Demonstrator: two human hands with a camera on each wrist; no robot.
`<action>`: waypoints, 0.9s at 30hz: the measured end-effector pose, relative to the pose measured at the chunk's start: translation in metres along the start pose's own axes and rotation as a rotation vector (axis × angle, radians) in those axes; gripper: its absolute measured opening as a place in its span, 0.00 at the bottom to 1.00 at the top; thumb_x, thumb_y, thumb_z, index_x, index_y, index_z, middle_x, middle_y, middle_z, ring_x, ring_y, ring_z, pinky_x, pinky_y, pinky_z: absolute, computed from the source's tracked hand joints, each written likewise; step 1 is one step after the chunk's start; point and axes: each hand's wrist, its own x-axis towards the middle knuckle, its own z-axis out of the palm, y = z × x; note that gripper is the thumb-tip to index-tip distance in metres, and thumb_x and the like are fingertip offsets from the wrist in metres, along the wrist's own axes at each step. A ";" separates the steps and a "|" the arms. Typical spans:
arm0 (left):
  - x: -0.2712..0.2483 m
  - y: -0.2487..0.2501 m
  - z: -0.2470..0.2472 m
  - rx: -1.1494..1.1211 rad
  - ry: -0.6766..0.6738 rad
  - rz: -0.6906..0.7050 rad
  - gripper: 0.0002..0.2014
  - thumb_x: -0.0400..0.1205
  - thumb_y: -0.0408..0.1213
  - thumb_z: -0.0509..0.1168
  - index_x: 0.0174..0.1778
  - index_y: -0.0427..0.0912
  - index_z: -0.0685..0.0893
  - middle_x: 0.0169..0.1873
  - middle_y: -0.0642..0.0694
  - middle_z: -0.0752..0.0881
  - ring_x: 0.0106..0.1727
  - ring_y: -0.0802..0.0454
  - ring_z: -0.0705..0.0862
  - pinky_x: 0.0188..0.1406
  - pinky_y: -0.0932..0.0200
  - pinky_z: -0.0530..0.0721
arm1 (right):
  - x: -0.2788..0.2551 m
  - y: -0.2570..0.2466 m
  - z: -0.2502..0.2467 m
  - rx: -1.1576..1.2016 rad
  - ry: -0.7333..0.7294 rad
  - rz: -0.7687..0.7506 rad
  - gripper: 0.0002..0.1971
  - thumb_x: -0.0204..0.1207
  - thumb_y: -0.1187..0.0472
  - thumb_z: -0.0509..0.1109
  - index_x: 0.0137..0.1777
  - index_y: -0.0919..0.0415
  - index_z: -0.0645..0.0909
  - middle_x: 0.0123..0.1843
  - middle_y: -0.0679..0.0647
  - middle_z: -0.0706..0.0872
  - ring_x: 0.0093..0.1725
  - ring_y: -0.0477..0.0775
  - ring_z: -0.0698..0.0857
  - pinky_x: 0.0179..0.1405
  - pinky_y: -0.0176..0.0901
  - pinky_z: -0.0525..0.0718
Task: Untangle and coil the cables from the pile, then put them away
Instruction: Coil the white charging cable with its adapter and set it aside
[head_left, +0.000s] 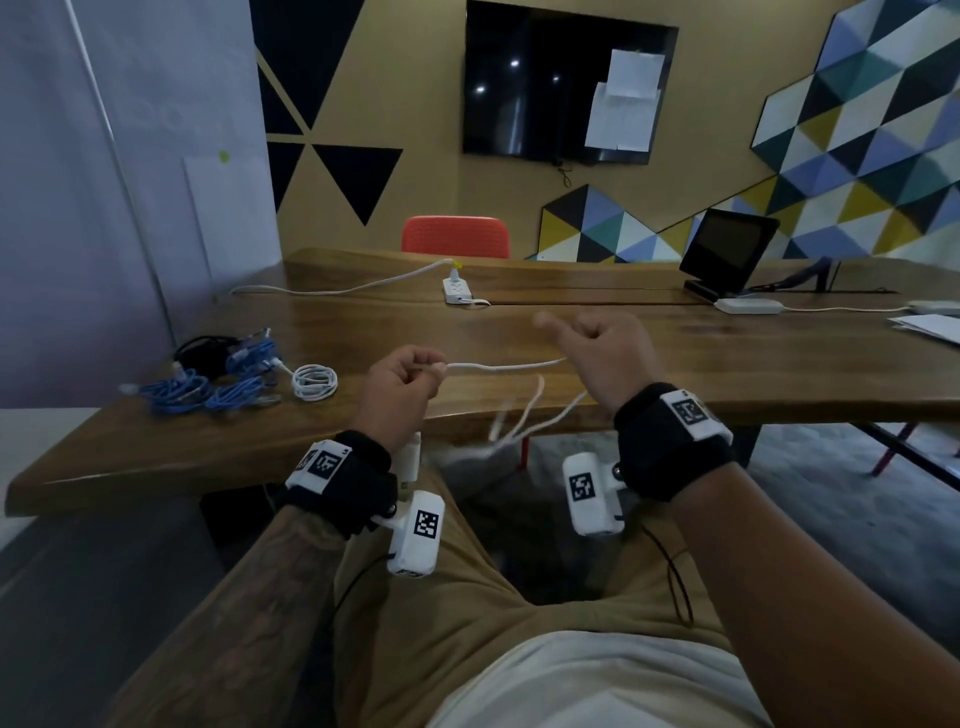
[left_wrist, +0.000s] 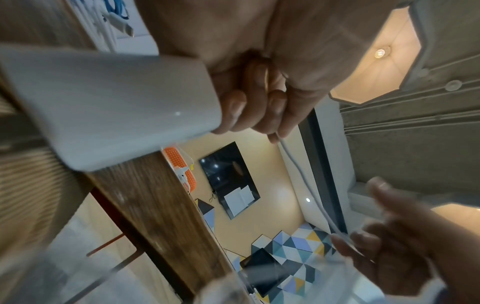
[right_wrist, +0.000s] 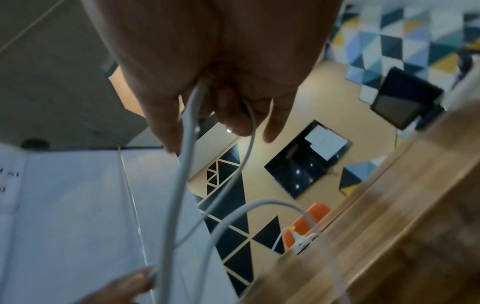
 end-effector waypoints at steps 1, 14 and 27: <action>-0.001 0.001 0.000 -0.006 -0.016 -0.004 0.04 0.83 0.33 0.66 0.47 0.42 0.87 0.26 0.55 0.77 0.26 0.58 0.72 0.25 0.64 0.71 | 0.002 0.006 0.002 -0.098 -0.010 -0.053 0.23 0.76 0.54 0.77 0.30 0.55 0.65 0.30 0.53 0.67 0.29 0.50 0.65 0.33 0.37 0.70; -0.009 0.019 0.007 -0.353 -0.157 -0.067 0.06 0.86 0.32 0.61 0.49 0.41 0.84 0.24 0.50 0.67 0.26 0.54 0.64 0.21 0.62 0.68 | -0.003 0.007 0.010 -0.441 -0.422 0.020 0.26 0.79 0.54 0.74 0.76 0.48 0.76 0.74 0.47 0.78 0.72 0.50 0.76 0.68 0.43 0.73; -0.020 0.031 0.010 -0.503 -0.550 -0.337 0.11 0.82 0.34 0.55 0.43 0.39 0.82 0.23 0.49 0.65 0.22 0.55 0.62 0.21 0.61 0.62 | 0.010 0.015 0.012 -0.295 -0.048 -0.429 0.08 0.84 0.53 0.67 0.52 0.52 0.87 0.43 0.43 0.82 0.42 0.42 0.77 0.43 0.37 0.76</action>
